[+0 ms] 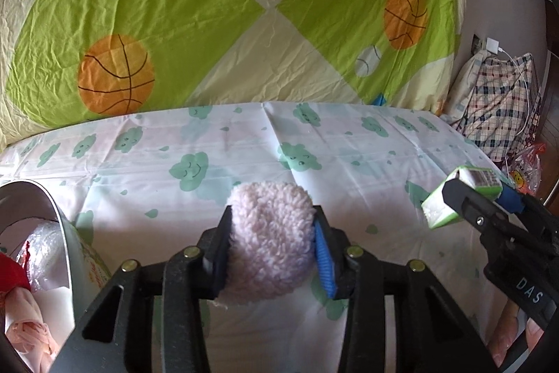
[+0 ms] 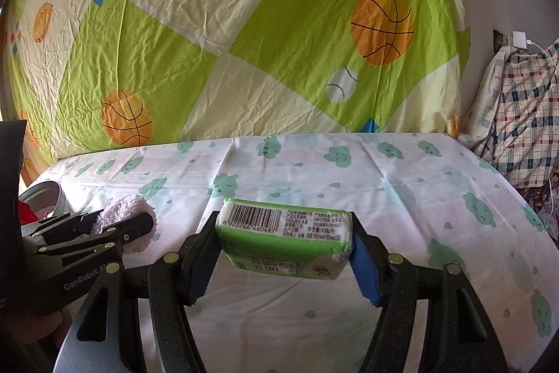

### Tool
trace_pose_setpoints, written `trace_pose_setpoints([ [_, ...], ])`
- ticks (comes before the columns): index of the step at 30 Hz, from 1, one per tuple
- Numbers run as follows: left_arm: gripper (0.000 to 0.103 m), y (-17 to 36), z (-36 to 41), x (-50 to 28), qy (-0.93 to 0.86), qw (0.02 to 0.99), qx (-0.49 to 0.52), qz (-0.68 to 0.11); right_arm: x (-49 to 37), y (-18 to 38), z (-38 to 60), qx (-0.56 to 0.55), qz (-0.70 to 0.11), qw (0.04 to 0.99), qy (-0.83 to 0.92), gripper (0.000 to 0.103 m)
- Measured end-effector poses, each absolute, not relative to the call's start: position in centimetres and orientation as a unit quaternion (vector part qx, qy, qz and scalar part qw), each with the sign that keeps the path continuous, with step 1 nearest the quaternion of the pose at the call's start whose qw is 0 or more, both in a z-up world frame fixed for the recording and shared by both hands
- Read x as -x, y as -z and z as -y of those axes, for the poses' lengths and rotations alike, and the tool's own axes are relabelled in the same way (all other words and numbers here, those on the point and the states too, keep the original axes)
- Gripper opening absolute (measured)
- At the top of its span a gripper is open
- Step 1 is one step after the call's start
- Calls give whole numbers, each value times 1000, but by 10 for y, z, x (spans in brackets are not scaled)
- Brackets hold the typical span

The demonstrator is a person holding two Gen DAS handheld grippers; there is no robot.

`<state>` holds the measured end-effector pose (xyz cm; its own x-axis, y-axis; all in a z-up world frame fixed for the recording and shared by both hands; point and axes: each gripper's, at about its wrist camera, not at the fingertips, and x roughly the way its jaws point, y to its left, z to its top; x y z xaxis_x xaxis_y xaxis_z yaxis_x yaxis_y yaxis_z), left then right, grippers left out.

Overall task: Organize soft objects
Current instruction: 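Carry the pink sponge and green tissue pack over the black tin with both grippers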

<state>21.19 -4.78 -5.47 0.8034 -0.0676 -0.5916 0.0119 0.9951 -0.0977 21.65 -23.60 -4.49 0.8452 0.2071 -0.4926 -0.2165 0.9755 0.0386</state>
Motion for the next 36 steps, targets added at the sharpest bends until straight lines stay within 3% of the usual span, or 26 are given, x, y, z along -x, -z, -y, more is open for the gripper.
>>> trace_pose_setpoints([
  [15, 40, 39, 33, -158, -7, 972, 48, -229, -177, 33, 214, 24, -194, 969, -148, 69],
  [36, 40, 30, 34, -107, -20, 985, 17, -171, -149, 30, 208, 14, -165, 971, -173, 69],
])
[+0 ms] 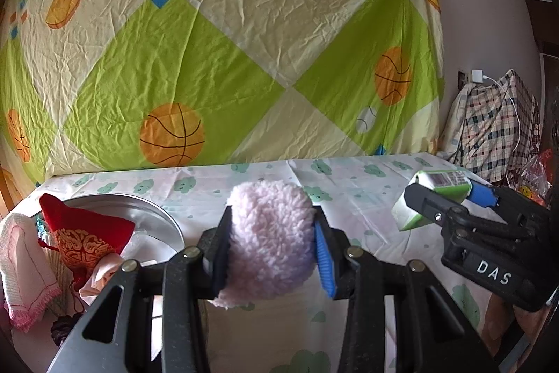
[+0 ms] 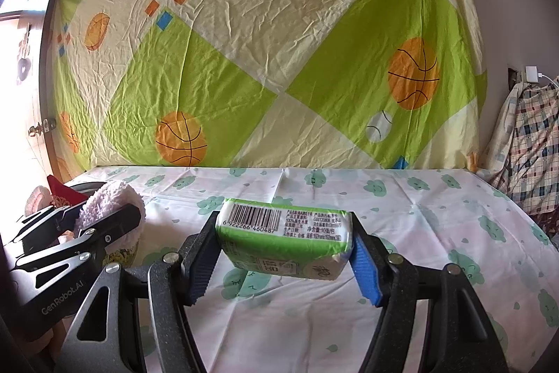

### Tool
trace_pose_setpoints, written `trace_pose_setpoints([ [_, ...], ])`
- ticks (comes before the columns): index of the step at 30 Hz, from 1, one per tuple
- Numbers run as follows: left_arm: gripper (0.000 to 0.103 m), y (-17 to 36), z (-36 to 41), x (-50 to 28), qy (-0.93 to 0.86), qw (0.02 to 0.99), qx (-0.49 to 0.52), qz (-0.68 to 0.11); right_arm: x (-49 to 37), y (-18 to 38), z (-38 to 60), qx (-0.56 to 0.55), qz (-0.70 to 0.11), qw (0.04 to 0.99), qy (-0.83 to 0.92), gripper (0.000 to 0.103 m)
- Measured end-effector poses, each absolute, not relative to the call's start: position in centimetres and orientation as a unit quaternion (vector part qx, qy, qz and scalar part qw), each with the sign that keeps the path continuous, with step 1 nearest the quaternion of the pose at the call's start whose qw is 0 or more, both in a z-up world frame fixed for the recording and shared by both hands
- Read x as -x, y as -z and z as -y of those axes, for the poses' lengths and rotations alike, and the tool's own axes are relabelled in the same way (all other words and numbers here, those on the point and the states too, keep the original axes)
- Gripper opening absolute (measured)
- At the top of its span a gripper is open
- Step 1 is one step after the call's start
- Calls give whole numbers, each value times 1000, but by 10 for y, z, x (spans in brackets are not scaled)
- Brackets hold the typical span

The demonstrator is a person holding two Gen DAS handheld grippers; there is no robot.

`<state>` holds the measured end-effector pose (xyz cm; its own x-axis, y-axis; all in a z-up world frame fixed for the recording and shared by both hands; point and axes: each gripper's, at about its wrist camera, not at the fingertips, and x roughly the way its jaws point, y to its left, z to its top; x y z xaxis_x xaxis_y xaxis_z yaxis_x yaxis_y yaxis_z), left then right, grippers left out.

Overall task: Organize soft objects
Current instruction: 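Carry the pink sponge and green tissue pack over the black tin with both grippers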

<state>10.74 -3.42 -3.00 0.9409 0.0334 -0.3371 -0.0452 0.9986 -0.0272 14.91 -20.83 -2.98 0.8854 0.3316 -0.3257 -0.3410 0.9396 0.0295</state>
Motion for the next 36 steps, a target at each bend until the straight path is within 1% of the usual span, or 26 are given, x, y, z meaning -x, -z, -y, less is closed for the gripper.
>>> trace_pose_setpoints([
  [13, 40, 29, 28, -91, -24, 986, 23, -161, -136, 28, 207, 3, -153, 969, -194, 69],
  [36, 40, 27, 14, -66, -36, 988, 24, -149, -117, 28, 195, 20, -137, 964, -226, 69],
])
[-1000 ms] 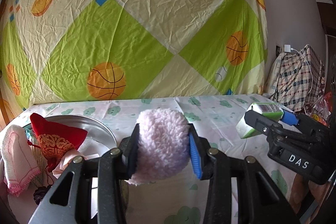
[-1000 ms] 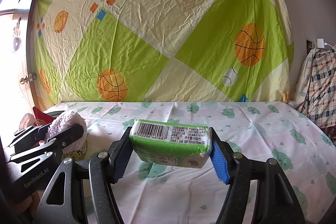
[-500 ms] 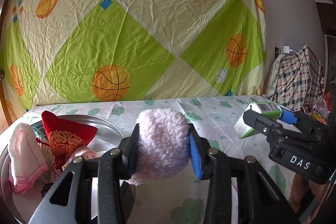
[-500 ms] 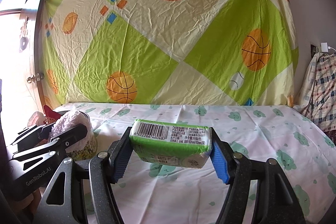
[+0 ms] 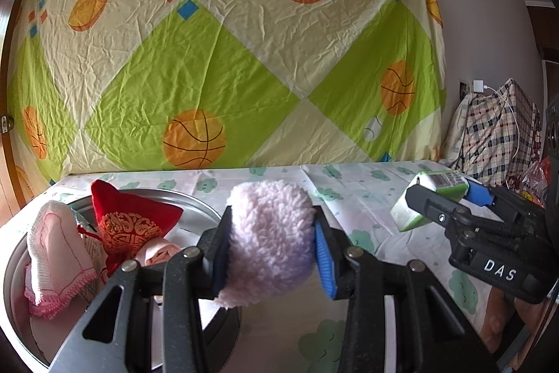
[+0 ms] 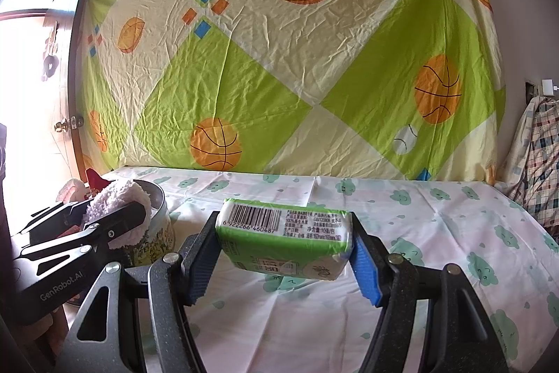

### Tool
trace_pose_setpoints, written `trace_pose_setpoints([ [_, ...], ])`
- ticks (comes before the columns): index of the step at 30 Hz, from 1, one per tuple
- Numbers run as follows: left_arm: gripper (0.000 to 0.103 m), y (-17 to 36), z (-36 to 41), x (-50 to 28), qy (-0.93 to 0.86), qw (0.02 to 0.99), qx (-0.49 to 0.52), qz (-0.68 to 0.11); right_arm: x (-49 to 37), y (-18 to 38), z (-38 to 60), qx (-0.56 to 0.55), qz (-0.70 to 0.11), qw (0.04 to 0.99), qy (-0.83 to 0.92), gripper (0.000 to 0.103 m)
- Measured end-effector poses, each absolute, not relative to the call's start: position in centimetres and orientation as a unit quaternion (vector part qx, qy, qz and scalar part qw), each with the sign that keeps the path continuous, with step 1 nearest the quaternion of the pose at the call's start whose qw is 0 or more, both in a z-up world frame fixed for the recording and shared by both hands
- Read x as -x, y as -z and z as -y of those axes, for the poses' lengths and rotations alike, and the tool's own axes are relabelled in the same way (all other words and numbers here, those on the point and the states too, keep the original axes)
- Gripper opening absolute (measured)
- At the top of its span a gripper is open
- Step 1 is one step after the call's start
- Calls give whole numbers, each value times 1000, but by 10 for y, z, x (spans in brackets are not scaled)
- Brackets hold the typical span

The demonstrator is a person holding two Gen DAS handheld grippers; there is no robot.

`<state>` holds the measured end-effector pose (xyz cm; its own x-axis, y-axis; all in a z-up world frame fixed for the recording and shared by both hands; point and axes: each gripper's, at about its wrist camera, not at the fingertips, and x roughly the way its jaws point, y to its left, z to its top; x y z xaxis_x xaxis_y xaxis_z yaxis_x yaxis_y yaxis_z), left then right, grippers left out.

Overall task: Organize soft objects
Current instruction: 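Carry the pink sponge and green tissue pack over the black tin with both grippers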

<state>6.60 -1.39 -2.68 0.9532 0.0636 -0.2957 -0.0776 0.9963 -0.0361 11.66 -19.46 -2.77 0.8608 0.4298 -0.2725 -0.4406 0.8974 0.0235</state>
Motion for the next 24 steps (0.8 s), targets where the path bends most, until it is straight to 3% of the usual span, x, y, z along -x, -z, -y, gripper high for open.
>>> trace_pose_setpoints([
  [24, 40, 27, -16, -41, -59, 988, 46, -135, -102, 29, 169, 12, -140, 956, -259, 69],
])
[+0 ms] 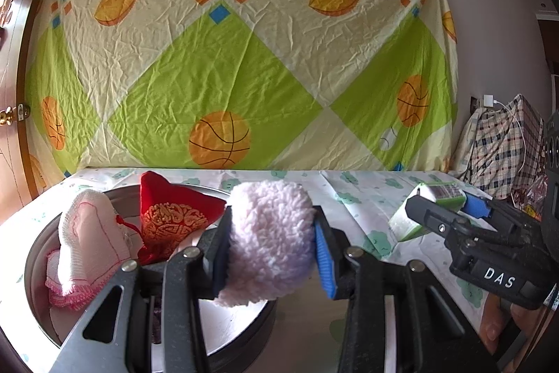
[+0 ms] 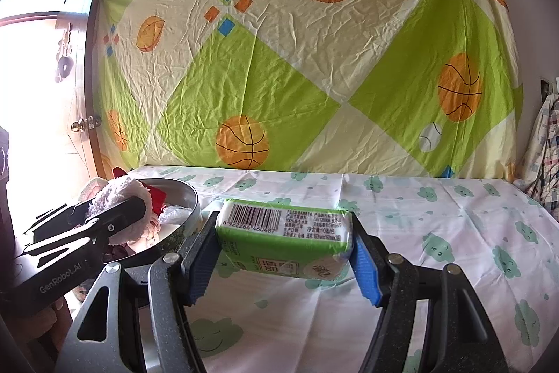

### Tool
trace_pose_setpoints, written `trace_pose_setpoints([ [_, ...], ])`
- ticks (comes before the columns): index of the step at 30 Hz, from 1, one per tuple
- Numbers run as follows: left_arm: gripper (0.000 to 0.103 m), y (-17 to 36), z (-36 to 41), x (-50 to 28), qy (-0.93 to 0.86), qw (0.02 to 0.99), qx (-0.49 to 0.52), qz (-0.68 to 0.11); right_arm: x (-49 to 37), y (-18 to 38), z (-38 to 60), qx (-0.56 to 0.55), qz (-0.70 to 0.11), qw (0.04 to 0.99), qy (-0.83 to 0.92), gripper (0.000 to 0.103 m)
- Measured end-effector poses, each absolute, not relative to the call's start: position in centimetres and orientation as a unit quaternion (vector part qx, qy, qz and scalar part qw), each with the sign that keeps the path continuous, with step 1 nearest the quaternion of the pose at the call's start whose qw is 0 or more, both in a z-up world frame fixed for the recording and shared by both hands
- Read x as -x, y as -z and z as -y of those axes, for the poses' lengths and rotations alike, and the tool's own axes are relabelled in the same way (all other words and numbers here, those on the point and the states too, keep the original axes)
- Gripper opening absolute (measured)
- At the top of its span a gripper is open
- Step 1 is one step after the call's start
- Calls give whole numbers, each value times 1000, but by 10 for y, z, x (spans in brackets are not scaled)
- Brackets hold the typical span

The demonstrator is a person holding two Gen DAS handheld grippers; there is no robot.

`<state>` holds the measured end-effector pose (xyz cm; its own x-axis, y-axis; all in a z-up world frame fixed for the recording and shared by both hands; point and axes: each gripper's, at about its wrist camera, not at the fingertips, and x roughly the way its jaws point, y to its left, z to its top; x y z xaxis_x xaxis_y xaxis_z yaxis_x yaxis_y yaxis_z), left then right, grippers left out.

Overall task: Organize soft objects
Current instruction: 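Carry the pink sponge and green tissue pack over the black tin with both grippers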

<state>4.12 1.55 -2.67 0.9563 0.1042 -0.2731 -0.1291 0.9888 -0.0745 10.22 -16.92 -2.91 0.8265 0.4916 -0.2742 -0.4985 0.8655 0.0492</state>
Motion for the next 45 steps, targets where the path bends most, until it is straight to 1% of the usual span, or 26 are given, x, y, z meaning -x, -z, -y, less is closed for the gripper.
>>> trace_pose_setpoints([
  [45, 40, 28, -62, -13, -97, 986, 73, -117, -76, 30, 105, 23, -139, 935, -325, 69],
])
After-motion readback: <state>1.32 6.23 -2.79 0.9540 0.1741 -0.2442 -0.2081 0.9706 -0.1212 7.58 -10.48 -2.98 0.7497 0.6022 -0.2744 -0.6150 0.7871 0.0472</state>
